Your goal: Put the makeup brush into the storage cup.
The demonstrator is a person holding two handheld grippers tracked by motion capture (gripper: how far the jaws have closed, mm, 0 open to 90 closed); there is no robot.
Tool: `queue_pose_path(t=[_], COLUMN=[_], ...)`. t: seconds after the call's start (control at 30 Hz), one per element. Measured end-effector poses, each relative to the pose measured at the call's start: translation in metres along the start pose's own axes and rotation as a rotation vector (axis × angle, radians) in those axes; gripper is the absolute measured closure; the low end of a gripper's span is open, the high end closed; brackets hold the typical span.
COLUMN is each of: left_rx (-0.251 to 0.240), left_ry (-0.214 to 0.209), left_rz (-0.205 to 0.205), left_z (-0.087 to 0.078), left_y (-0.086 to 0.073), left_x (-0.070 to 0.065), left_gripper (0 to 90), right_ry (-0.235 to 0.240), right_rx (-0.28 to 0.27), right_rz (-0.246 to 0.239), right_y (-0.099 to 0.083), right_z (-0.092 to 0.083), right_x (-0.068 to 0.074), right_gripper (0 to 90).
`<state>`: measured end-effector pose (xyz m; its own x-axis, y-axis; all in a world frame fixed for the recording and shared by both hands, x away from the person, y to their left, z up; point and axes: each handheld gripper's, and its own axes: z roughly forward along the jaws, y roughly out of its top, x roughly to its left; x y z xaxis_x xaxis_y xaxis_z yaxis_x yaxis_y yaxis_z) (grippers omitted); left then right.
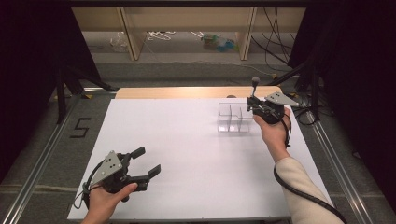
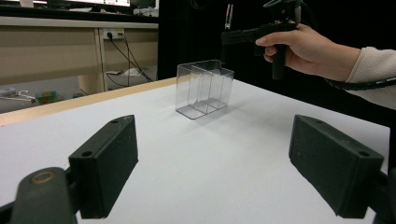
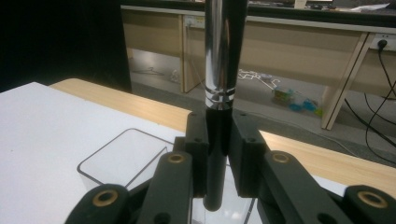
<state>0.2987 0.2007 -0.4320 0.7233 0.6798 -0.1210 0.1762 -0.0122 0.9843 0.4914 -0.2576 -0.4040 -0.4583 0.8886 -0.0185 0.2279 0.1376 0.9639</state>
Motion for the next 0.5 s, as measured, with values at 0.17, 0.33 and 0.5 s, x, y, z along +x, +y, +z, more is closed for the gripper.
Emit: queue_pose_path(t=[0.17,0.33,0.5], left_rx=[0.0,0.0,0.002], left_ry=[0.0,0.0,0.0], left_rz=[0.001,0.0,0.002], left_z=[0.0,0.0,0.0001], left_y=[0.0,0.0,-0.0001], left_x=[0.0001,0.0,0.0001], left_gripper=[15.3,15.3,15.3], right_ry=[-0.004,0.0,-0.005], right_rx=[0.003,0.025,0.005], right_rz=[0.002,0.009,0.004], right_y=[-0.0008,-0.0019,-0.0036], right_z=[0.0003,-0.0004,0.0012], right_x=[-0.0012,-0.0027,-0.0039], right_gripper=[79.4,79.4,79.4])
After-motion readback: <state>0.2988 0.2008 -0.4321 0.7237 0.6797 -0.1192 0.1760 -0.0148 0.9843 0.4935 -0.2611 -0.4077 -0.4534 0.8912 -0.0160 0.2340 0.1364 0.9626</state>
